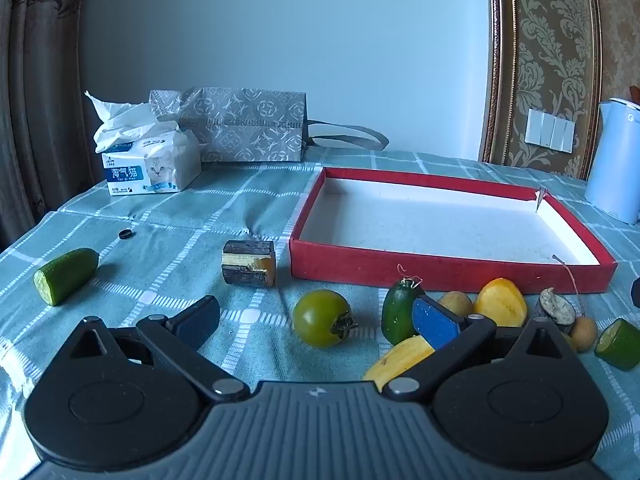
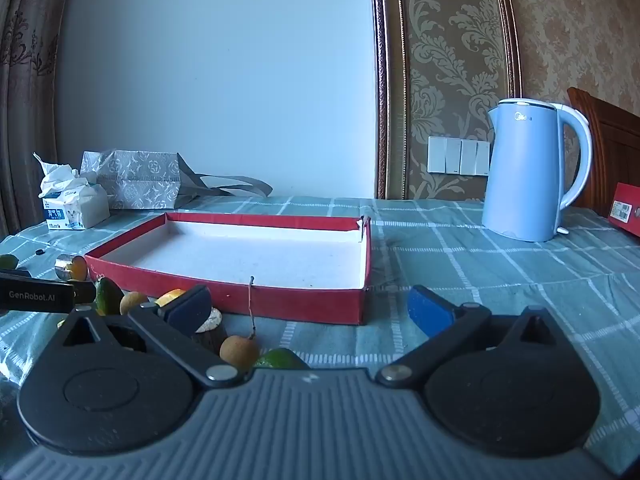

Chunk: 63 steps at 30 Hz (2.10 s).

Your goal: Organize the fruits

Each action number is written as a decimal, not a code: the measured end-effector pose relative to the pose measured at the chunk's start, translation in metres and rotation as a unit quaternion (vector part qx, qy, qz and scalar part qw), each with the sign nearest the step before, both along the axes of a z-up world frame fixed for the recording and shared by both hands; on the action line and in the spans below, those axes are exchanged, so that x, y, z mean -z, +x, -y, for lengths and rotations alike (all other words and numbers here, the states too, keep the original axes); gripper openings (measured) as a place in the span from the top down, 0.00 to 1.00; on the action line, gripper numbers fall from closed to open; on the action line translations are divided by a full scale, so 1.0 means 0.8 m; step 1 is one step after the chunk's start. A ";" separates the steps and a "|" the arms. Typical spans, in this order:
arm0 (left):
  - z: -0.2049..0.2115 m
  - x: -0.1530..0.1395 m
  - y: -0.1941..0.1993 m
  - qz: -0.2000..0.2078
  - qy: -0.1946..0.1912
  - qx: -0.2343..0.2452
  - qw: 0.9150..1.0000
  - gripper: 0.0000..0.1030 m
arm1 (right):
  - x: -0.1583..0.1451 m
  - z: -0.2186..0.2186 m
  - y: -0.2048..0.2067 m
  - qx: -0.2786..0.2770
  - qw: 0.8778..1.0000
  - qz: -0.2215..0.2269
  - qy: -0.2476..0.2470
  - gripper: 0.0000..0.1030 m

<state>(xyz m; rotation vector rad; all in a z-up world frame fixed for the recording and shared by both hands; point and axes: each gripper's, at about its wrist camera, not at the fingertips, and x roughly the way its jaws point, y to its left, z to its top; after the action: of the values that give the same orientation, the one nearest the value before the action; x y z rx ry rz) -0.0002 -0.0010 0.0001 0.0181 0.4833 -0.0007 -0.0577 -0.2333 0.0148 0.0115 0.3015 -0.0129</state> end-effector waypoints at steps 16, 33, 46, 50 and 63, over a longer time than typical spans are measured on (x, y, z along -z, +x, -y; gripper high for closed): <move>-0.005 0.008 0.011 -0.032 -0.013 -0.003 0.999 0.00 | 0.002 -0.002 0.004 -0.001 1.000 -0.006 -0.001 0.00; -0.004 0.001 -0.009 0.015 -0.006 -0.025 1.000 0.00 | 0.000 -0.001 0.004 0.000 1.000 -0.007 0.001 0.00; -0.002 -0.005 -0.015 0.022 -0.009 -0.016 1.000 0.00 | 0.000 -0.001 0.002 0.001 1.000 -0.004 0.001 0.00; -0.010 0.000 -0.011 0.006 -0.021 -0.025 0.999 0.00 | -0.001 -0.001 0.002 0.001 1.000 -0.005 0.001 0.00; -0.021 0.004 0.006 -0.038 -0.056 -0.013 0.998 0.00 | -0.001 0.000 0.002 0.000 1.000 -0.005 0.002 0.00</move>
<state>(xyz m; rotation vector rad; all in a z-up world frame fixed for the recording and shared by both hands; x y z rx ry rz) 0.0045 0.0155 -0.0034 -0.0992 0.5582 -0.0024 -0.0561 -0.2334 0.0158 0.0149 0.3110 -0.0129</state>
